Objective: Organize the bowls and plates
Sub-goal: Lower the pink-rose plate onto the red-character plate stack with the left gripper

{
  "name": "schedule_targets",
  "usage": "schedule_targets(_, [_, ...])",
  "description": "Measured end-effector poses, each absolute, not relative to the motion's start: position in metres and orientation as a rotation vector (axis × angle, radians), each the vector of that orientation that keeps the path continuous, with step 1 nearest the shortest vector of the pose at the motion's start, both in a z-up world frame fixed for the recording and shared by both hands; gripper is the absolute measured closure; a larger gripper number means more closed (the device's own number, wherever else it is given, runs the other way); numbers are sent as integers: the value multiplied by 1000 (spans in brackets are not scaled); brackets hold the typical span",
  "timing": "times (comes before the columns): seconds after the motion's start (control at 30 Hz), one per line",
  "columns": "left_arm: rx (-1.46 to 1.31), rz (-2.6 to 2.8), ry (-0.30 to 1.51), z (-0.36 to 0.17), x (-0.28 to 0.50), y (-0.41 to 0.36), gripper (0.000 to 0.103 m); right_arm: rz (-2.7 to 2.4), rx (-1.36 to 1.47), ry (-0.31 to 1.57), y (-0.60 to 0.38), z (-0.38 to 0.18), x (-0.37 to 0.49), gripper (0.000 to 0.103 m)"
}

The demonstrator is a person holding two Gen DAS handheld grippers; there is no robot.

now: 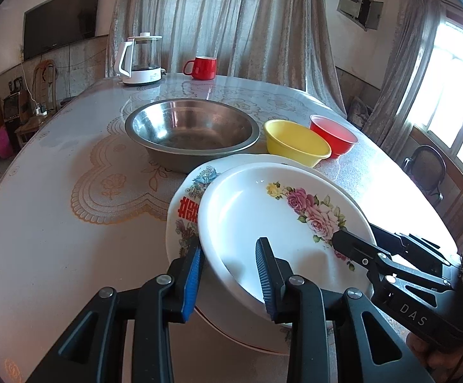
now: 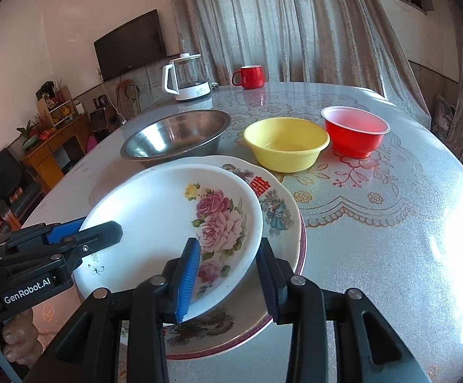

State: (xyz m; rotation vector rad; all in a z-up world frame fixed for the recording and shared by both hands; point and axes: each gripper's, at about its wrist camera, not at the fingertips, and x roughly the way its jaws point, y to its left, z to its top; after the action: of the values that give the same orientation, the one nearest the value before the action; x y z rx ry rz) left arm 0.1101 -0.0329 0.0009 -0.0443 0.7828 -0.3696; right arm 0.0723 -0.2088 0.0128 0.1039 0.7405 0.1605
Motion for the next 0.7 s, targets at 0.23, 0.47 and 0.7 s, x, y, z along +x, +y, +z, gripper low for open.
schedule_targets(0.23, [-50,-351,753,8,106,-29,70,141,109,728,-209,15,69,63])
schedule_targets(0.47, [-71,-332,746,12,101,-21,71,144,123,718,-212,16,65,63])
schedule_targets(0.7, [-42,-310,757,7,96,-24,71,143,75,710,-206,15,64,63])
